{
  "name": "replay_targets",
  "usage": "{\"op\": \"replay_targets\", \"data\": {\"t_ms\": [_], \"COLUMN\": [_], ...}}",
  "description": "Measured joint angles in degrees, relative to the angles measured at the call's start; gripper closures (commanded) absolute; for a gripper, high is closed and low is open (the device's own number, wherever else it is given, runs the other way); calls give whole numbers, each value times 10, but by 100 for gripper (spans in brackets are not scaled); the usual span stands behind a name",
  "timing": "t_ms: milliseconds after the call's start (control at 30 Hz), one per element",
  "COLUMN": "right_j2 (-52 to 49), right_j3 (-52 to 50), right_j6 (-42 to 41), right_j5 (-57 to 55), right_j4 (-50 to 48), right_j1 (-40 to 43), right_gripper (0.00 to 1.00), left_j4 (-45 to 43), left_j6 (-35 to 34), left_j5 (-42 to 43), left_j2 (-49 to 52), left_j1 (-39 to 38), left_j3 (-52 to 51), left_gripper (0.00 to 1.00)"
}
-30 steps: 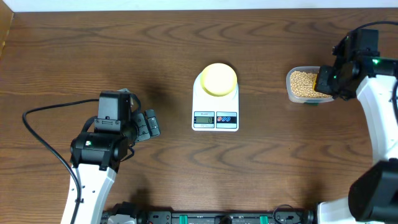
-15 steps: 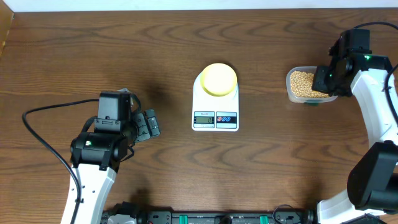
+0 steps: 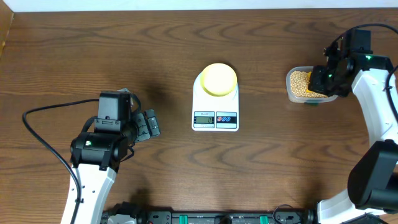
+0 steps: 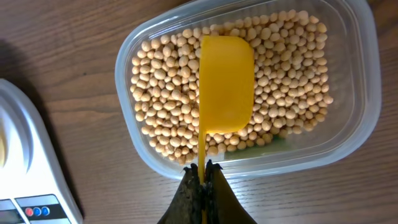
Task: Scoop item into bowl and weigh 50g on scale
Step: 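Dip the yellow scoop into the soybeans with the right gripper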
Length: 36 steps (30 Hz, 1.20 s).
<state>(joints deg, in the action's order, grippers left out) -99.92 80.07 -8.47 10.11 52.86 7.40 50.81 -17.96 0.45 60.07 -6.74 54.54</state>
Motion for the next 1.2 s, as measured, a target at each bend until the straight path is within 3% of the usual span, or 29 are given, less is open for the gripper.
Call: {"op": "replay_targets", "data": {"t_ms": [767, 1200], "right_j2": [0, 0], "right_j3": [-101, -115], "right_j6": [27, 28], "right_j5": [251, 304], "right_j4": [-57, -69], "right_j1": [143, 149], "right_gripper": [99, 99], "left_j4": [0, 0], "left_j6": [0, 0], "left_j5": [0, 0], "left_j2": [0, 0], "left_j1": [0, 0], "left_j3": [0, 0], "left_gripper": [0, 0]}}
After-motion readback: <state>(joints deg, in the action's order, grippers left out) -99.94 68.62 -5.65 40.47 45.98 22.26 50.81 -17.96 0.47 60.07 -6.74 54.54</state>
